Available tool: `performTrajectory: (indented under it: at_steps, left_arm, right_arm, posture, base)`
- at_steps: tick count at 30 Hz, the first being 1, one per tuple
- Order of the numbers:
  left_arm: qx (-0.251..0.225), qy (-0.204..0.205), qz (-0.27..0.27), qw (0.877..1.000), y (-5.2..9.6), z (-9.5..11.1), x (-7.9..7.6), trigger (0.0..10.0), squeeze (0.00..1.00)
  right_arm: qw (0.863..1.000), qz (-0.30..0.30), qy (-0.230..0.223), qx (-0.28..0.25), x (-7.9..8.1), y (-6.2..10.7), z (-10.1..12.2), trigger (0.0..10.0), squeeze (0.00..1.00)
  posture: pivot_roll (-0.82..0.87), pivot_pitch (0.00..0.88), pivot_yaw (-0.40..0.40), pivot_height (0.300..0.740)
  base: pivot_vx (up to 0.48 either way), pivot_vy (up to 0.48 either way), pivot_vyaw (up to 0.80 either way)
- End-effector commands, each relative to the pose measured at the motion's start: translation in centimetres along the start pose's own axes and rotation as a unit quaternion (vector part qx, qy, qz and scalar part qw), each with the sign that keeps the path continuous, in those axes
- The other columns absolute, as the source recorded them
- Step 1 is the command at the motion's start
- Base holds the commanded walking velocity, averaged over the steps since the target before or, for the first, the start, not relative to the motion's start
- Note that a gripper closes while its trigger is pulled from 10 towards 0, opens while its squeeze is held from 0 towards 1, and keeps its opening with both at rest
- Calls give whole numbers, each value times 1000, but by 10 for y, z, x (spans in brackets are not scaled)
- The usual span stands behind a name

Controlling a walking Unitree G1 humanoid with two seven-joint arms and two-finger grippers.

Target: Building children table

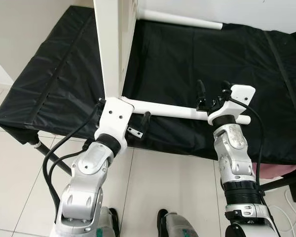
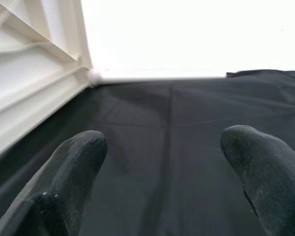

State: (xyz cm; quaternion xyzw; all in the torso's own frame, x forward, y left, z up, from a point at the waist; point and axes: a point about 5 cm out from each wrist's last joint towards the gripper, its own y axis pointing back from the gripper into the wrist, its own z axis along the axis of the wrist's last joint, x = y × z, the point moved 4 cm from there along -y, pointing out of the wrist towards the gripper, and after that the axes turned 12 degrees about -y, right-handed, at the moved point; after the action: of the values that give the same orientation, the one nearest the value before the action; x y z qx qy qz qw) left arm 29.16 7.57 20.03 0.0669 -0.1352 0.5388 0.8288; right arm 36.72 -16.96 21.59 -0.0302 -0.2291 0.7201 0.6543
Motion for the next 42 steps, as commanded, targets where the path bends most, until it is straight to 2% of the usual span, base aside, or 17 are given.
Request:
performTrajectory:
  at_steps: [1,3,7,8,9,11,12,14,17,21,26,33,35,36,38,41,42]
  left_arm:
    - [-1,80,-4,997,-8,-1,-9,10000,0]
    - [8,101,-12,995,-14,-8,-10,10000,0]
    - [17,110,-23,994,-19,-15,-11,10000,0]
    - [24,136,-19,990,-22,-18,-10,10000,0]
    - [24,136,-19,990,-22,-18,-10,10000,0]
    - [40,188,-4,981,-30,-24,-6,10000,0]
    - [40,188,-4,981,-30,-24,-6,10000,0]
    - [45,229,0,972,-39,-23,-2,10000,0]
    - [51,249,-14,967,-42,-24,-5,10000,0]
    - [71,281,-37,956,-41,-32,-16,10000,0]
    - [74,299,-39,951,-38,-31,-22,10000,0]
    - [53,259,-62,963,-31,-22,-29,10000,0]
    - [7,192,-79,978,-25,-9,-31,10000,0]
    - [7,192,-79,978,-25,-9,-31,10000,0]
    - [-21,151,-87,984,-21,-1,-32,10000,0]
    - [-29,143,-86,986,-20,1,-31,10000,0]
    - [-45,117,-88,988,-19,6,-30,10000,0]
  right_arm:
    - [1000,-9,17,3,-2,-2,1,10000,0]
    - [999,-14,29,-6,-4,-4,4,10000,0]
    - [999,-17,40,-17,-5,-6,9,10000,0]
    - [999,-12,43,-21,-4,-6,11,10000,0]
    - [999,-12,43,-21,-4,-6,11,10000,0]
    - [997,-5,58,-43,-2,-6,21,10000,0]
    - [997,-5,58,-43,-2,-6,21,10000,0]
    - [994,13,80,-70,4,-6,33,10000,0]
    - [992,19,93,-85,7,-6,39,10000,0]
    - [984,10,139,-111,7,-6,49,10000,0]
    - [983,-1,145,-117,3,-6,52,10000,0]
    - [982,-2,150,-118,1,-5,51,10000,0]
    - [981,1,154,-115,2,-5,48,10000,0]
    - [981,1,154,-115,2,-5,48,10000,0]
    - [982,3,156,-112,2,-5,46,10000,0]
    - [982,4,156,-110,2,-5,45,10000,0]
    - [982,6,156,-109,3,-5,44,10000,0]
  posture:
    - [-43,109,14,740]
    - [-43,107,15,740]
    - [-50,112,23,740]
    - [-61,116,31,740]
    - [-61,116,31,740]
    - [-63,124,31,740]
    - [-63,124,31,740]
    - [-64,126,33,740]
    - [-64,129,33,740]
    - [-64,129,33,740]
    - [-64,131,32,740]
    - [-59,133,27,740]
    - [-52,131,19,740]
    - [-52,131,19,740]
    - [-47,128,16,740]
    - [-44,127,12,740]
    - [-41,125,6,740]
  base:
    - [0,0,0]
    - [0,0,0]
    - [0,0,0]
    - [0,0,0]
    - [0,0,0]
    - [0,0,0]
    - [0,0,0]
    - [0,0,0]
    - [0,0,0]
    - [0,0,0]
    - [0,0,0]
    - [0,0,0]
    - [0,0,0]
    - [0,0,0]
    - [0,0,0]
    - [0,0,0]
    - [0,0,0]
